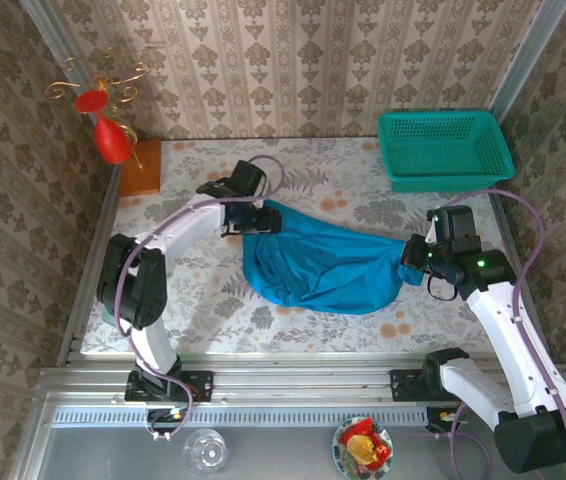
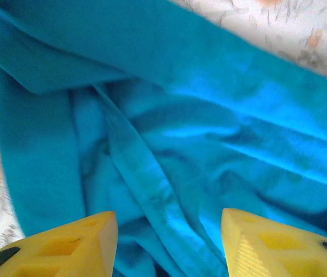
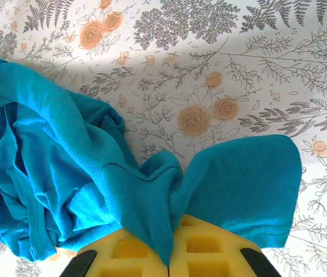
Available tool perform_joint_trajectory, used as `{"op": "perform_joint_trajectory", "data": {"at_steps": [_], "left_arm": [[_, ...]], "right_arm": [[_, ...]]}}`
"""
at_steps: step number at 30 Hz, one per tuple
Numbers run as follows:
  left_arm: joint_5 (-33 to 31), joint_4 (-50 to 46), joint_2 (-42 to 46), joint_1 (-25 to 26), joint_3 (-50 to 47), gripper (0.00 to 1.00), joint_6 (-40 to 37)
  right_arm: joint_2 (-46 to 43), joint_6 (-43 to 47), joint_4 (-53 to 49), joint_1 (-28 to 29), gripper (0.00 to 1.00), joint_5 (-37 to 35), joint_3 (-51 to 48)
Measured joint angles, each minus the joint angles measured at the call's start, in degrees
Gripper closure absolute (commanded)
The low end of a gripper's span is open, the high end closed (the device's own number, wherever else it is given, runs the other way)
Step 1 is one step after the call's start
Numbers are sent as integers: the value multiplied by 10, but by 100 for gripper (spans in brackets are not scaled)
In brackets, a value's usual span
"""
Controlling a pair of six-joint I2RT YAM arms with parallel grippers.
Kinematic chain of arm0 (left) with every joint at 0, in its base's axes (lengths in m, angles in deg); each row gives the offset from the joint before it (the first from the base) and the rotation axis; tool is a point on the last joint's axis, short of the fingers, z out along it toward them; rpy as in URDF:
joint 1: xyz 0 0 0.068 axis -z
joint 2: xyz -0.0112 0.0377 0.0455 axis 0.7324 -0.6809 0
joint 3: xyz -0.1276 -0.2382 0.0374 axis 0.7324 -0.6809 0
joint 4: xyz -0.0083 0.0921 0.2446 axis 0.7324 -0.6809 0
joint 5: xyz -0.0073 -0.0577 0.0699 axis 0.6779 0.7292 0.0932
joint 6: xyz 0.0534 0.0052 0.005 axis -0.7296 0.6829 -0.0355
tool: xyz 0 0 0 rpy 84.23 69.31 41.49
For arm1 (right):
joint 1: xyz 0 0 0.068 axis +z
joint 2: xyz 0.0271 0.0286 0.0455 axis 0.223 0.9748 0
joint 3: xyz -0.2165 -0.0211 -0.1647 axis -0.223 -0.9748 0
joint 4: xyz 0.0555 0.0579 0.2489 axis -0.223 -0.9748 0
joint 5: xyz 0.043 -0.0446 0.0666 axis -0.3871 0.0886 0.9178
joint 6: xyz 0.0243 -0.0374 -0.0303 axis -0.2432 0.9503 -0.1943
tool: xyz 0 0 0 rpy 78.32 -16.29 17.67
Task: Fold the inside-out t-shirt
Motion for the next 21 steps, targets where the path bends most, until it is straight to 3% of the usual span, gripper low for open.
{"op": "perform_joint_trajectory", "data": {"at_steps": [9,21], "left_arm": [[-67,-45,-94,48,10,45,67],[-120,-82,-74,32,10,75,95]], "right_arm": [[3,0,0,0,100,0,0],[3,0,0,0,100,0,0]]}}
